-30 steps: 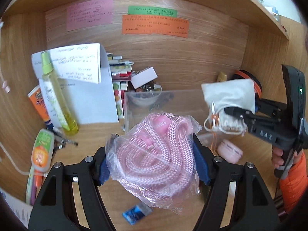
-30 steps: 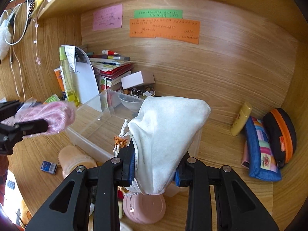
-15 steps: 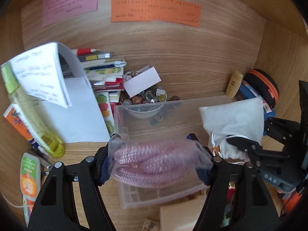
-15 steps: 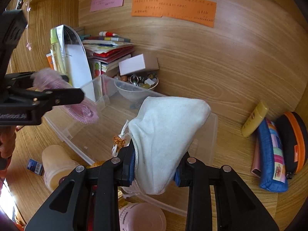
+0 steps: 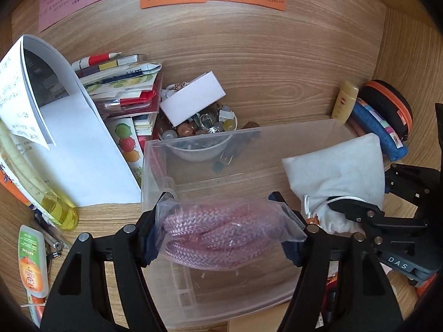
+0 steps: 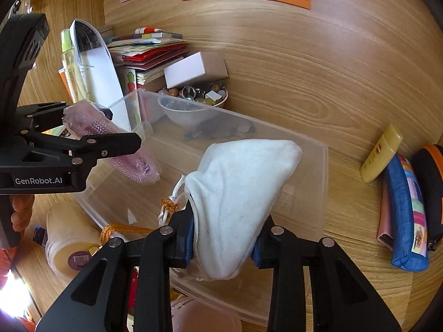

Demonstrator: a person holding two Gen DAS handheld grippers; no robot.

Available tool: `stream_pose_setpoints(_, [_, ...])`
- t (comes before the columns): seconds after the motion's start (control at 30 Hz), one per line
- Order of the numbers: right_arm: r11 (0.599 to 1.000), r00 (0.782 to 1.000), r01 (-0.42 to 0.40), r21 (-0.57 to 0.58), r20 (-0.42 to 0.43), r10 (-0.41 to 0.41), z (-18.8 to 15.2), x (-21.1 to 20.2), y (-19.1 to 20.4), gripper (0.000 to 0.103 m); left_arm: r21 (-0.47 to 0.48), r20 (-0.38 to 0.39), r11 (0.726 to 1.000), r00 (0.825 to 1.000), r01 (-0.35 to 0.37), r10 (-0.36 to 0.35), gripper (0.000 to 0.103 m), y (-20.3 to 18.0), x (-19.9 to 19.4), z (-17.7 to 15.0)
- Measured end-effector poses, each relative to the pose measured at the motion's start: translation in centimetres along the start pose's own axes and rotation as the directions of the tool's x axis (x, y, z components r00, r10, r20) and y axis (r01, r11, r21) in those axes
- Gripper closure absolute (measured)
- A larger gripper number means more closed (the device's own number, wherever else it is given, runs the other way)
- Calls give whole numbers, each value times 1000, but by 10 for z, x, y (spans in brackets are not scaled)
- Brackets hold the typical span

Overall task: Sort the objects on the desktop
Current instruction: 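Carry the pink rope bag and white pouch over the clear plastic box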

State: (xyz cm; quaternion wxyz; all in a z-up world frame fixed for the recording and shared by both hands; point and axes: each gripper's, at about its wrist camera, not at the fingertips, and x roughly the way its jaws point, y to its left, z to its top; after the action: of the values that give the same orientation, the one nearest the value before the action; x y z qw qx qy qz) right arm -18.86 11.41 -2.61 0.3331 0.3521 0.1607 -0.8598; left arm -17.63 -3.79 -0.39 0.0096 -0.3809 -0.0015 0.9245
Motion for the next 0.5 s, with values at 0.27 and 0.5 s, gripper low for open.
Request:
stream_pose_setpoints(0.27, [999,1000,-12,40,-19,12,-1,4,-6,70,14,-10,1000,1000,-6,6,33,-1,4,-1])
stream_pose_setpoints(0.5, [998,999,23,50,-29,-21,-1,4,-8,57,24,-30,1000,1000,-9,9,31,-2,8,-2])
